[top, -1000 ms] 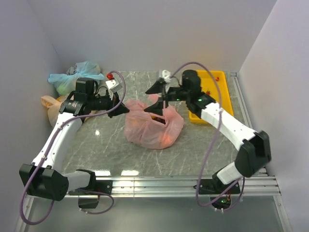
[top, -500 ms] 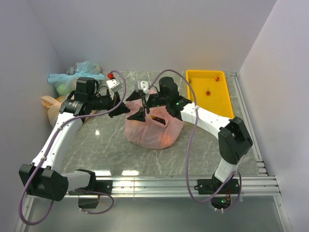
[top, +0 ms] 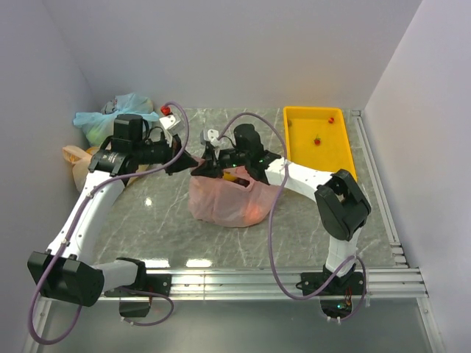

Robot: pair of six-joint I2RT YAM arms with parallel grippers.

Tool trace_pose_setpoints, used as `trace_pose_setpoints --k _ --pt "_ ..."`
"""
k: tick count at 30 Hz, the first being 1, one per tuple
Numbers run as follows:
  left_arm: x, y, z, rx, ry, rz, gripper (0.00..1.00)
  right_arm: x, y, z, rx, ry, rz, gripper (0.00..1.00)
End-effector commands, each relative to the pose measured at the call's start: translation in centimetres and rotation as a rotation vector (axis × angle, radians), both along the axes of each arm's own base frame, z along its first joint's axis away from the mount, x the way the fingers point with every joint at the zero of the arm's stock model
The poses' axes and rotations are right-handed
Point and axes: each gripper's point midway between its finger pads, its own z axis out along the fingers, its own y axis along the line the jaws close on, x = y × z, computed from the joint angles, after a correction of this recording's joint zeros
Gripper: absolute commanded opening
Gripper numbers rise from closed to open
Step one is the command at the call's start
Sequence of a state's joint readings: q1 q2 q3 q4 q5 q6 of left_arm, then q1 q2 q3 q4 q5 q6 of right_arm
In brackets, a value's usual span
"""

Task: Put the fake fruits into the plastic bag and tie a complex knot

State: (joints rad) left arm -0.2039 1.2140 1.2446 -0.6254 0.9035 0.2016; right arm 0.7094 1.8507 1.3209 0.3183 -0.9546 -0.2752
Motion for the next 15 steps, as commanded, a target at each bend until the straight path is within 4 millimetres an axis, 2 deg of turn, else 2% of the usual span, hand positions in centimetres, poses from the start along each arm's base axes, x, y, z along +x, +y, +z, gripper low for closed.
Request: trace_pose_setpoints --k 1,3,7,11,15 --pt "-0.2 -0.5 5.2 -0.085 -0.141 0.008 0.00 -0.1 -0.2 -2.8 -0.037 0.150 -0.044 0.21" --pt "-0.2 -0.5 5.2 -0.097 -0.132 0.018 0.00 -0.6 -0.6 -4.6 -0.063 0.196 -0.050 0.25" --pt "-0.1 -0.4 4.6 -0.102 -0.116 0.036 0.00 -1.1 -1.1 -6.8 -0.108 0.253 -0.072 0.42" --pt "0.0 -0.1 3.6 -0.101 -0.104 0.062 0.00 -1.4 -1.7 -8.4 -0.144 0.279 -0.082 0.42" --pt "0.2 0.4 3.8 -0.121 -0.113 0.101 0.00 -1.6 -2.4 -10.1 -0.180 0.334 -0.098 0.45"
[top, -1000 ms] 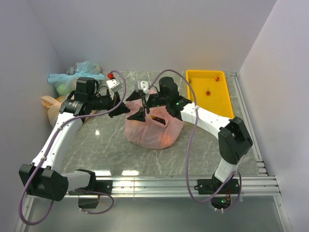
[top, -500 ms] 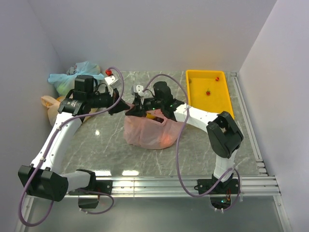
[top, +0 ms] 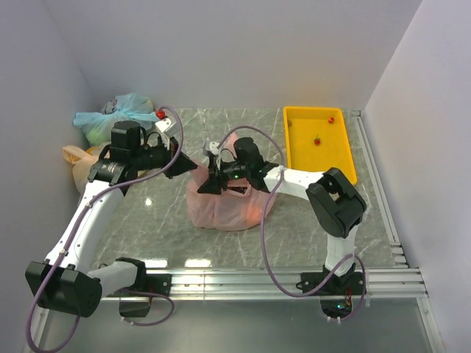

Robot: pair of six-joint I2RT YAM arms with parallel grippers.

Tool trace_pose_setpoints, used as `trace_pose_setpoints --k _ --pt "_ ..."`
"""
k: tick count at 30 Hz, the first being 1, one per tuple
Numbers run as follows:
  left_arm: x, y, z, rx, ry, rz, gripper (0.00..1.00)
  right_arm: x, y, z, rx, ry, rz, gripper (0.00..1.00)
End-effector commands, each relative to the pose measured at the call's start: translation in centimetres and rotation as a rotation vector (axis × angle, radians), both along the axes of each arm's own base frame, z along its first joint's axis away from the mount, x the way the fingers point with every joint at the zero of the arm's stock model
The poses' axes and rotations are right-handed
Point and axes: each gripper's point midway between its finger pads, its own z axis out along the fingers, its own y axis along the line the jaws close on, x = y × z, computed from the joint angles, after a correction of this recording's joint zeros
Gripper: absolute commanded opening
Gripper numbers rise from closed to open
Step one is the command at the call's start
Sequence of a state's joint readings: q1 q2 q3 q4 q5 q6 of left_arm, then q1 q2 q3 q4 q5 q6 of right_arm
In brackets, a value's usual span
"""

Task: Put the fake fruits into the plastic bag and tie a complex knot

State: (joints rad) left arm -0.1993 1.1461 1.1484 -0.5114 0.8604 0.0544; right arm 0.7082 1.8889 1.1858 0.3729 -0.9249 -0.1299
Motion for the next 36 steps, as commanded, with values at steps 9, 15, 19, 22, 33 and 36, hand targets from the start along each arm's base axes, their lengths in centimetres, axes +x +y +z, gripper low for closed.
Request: trace_pose_setpoints --k 9,15,19,22,33,36 --pt "-0.5 0.8 4.2 -0.093 -0.147 0.058 0.23 0.4 -1.3 -3.5 -0.086 0.120 -0.039 0.00" --pt "-1.7 3.4 1.1 -0.059 -0.163 0.173 0.69 -0.1 -1.0 -1.4 -0.050 0.121 -0.011 0.00" --pt "-2.8 3.5 -3.0 -0.055 -0.123 0.170 0.80 -0.3 -1.1 -0.7 -0.036 0.117 -0.016 0.00" --pt "-2.1 3.3 -4.7 -0.093 -0.076 0.202 0.90 -0.5 -1.3 0.1 -0.023 0.116 -0.026 0.00" --pt "2.5 0.2 -4.8 -0.324 -0.024 0.254 0.88 -0.6 -0.7 0.4 0.001 0.111 -0.043 0.05" --pt "3.2 -0.9 -4.8 -0.360 0.005 0.235 0.76 -0.6 -0.6 0.3 0.001 0.135 -0.055 0.07"
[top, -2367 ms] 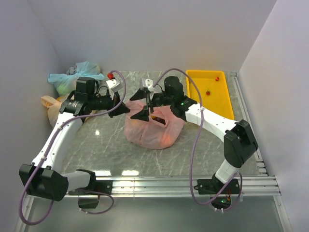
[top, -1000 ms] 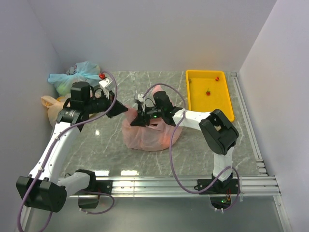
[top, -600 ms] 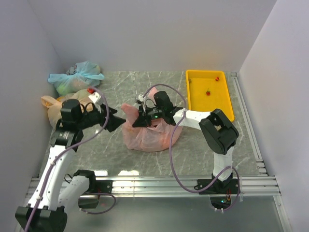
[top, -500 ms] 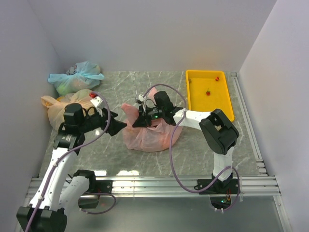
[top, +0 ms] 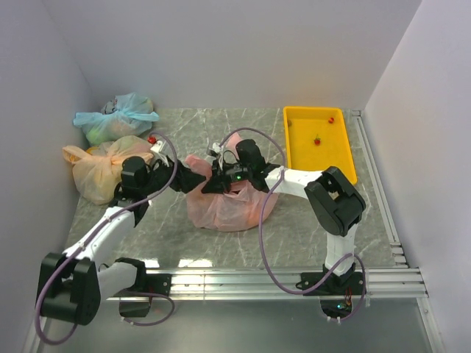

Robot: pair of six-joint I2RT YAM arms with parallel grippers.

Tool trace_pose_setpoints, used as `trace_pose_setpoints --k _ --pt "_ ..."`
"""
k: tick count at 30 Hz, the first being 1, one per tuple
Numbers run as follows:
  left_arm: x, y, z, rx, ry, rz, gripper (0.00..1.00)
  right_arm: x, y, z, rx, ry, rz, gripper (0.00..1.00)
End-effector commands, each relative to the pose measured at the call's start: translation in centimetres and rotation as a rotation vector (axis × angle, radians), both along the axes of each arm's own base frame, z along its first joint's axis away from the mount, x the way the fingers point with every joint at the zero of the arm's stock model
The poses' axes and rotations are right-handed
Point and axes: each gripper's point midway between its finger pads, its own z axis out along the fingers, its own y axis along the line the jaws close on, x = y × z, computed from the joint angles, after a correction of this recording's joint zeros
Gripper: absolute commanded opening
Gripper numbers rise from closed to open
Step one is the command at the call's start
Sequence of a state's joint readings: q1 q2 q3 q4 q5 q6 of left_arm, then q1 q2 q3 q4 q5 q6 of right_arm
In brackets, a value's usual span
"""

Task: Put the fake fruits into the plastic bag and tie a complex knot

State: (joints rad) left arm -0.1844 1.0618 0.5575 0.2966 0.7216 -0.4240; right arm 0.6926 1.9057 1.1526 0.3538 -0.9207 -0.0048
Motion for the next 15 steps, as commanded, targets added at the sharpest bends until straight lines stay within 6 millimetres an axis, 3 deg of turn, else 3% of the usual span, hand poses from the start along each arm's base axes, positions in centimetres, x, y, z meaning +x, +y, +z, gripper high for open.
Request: trace_pose_setpoints --k 1,3,4,5,6,7,8,9,12,15 --pt "1.6 -1.6 4.2 -0.110 -0.121 -0.015 0.71 -0.2 0.5 2.7 0.055 -0.042 -0.009 0.07" --pt "2.1 -2.1 3.6 -0.131 -0.085 -0.013 0.63 -0.1 0.6 2.9 0.059 -0.047 -0.018 0.09" --pt "2.4 -2.2 3.6 -0.138 -0.077 -0.008 0.46 0.0 0.5 3.0 0.058 -0.049 -0.022 0.10" --pt "2.7 -2.3 3.5 -0.152 -0.053 0.000 0.36 -0.1 0.6 3.1 0.059 -0.049 -0.021 0.12" --pt "2.9 -2.3 3.0 -0.151 -0.035 0.003 0.27 0.0 0.5 3.1 0.055 -0.051 -0.024 0.23" --pt "3.0 -2.3 3.1 -0.151 -0.035 0.005 0.14 0.1 0.4 3.2 0.051 -0.055 -0.033 0.28" --pt "3.0 -2.3 3.0 -0.149 -0.034 0.002 0.07 0.0 0.4 3.4 0.049 -0.062 -0.033 0.31" --pt "2.7 -2.3 3.2 -0.145 -0.042 -0.008 0.01 0.1 0.1 3.3 0.036 -0.059 -0.039 0.42" --pt "2.1 -2.1 2.9 -0.106 -0.042 -0.031 0.01 0.3 -0.8 4.8 0.007 -0.125 -0.064 0.65" --pt "1.1 -1.8 2.4 -0.061 -0.046 -0.050 0.00 0.5 -2.0 6.3 -0.059 -0.158 -0.097 0.77"
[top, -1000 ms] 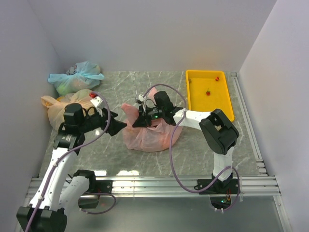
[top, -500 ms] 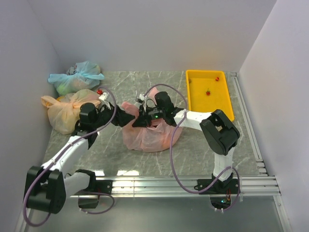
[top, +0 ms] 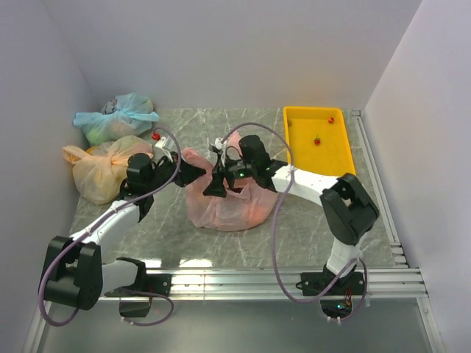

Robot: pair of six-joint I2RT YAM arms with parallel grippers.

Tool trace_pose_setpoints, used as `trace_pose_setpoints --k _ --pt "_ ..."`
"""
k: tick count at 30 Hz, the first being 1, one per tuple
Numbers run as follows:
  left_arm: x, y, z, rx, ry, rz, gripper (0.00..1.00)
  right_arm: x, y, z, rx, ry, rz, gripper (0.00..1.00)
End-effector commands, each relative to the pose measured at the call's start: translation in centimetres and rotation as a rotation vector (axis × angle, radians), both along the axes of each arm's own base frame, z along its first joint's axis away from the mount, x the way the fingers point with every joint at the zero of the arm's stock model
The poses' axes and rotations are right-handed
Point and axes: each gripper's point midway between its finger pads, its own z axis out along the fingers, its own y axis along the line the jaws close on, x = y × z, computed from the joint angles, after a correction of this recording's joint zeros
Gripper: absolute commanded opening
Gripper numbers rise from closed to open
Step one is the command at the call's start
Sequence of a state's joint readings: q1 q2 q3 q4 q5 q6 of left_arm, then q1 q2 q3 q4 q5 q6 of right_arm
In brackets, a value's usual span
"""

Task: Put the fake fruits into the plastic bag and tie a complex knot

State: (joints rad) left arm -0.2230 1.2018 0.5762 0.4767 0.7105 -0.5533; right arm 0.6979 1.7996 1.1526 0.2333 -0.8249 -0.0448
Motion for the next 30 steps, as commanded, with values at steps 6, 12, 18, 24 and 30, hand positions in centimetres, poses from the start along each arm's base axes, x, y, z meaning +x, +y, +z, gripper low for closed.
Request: trace_pose_setpoints --k 6,12,18,24,30 --pt "-1.3 0.5 2.0 0.066 -0.094 -0.057 0.00 -1.2 -3.6 6.8 -0.073 -0.118 -0.010 0.96" --pt "-1.6 0.4 1.6 0.081 -0.075 -0.103 0.01 -0.2 -7.5 13.0 0.028 -0.246 -0.222 1.00" --pt "-1.3 -0.3 2.1 0.113 -0.104 -0.194 0.01 3.2 -14.3 14.3 0.006 -0.053 -0.389 0.96" --pt "-1.4 -0.6 1.8 0.160 -0.113 -0.281 0.01 7.5 -18.9 7.8 -0.135 0.116 -0.433 0.89" --pt "-0.8 -0.8 1.9 0.218 -0.113 -0.334 0.01 7.6 -17.7 5.3 -0.128 0.144 -0.265 0.88"
